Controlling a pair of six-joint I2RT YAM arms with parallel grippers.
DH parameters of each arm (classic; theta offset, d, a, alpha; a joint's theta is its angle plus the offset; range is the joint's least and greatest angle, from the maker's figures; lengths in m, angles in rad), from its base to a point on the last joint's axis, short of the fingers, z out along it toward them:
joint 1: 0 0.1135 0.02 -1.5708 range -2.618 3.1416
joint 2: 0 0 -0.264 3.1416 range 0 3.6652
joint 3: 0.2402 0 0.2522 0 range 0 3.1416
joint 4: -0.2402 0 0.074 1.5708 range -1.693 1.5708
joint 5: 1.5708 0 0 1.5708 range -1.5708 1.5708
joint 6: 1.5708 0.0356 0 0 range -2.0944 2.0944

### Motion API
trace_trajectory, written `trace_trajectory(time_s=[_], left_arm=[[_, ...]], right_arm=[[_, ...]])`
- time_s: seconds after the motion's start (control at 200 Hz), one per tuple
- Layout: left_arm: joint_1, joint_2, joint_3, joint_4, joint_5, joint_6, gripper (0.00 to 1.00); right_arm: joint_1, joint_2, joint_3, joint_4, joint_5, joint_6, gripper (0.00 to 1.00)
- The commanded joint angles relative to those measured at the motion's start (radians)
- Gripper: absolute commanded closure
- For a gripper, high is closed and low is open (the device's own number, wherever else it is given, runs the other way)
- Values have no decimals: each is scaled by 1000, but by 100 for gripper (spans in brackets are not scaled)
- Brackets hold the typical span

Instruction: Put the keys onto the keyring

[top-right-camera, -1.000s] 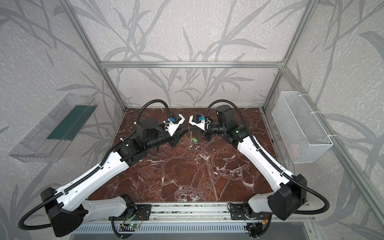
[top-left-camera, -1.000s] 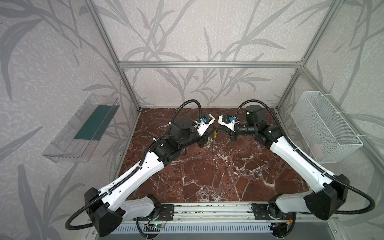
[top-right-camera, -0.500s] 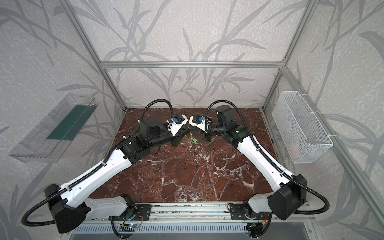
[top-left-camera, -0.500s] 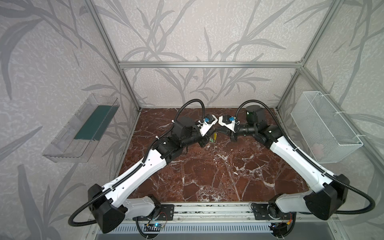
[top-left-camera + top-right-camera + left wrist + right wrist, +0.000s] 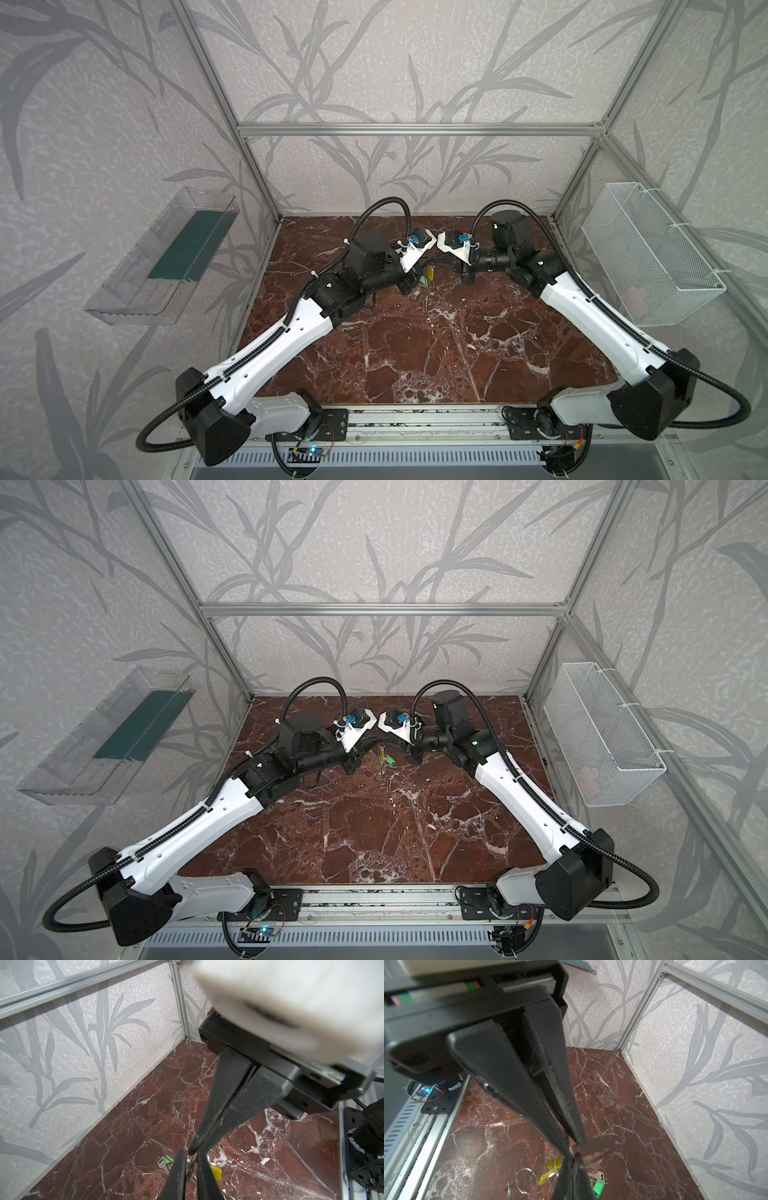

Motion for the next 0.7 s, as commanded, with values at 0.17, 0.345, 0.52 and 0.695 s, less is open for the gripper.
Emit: trace_trajectory(time_s=[0.17,0.345,0.52,0.695], left_arm=[[-3,18,37,-24,13,16,100],[1,2,11,42,22,-11,100],[7,-29,-45,142,50,-62,100],[29,-82,-147,309,108,-128,100]], right_arm=[[6,-16,46,20,-32,66,100],[6,-41,19,49,-9,150,100],[6,-82,-27,91,35,254,94],[6,-135,-86,121,84,345,71]])
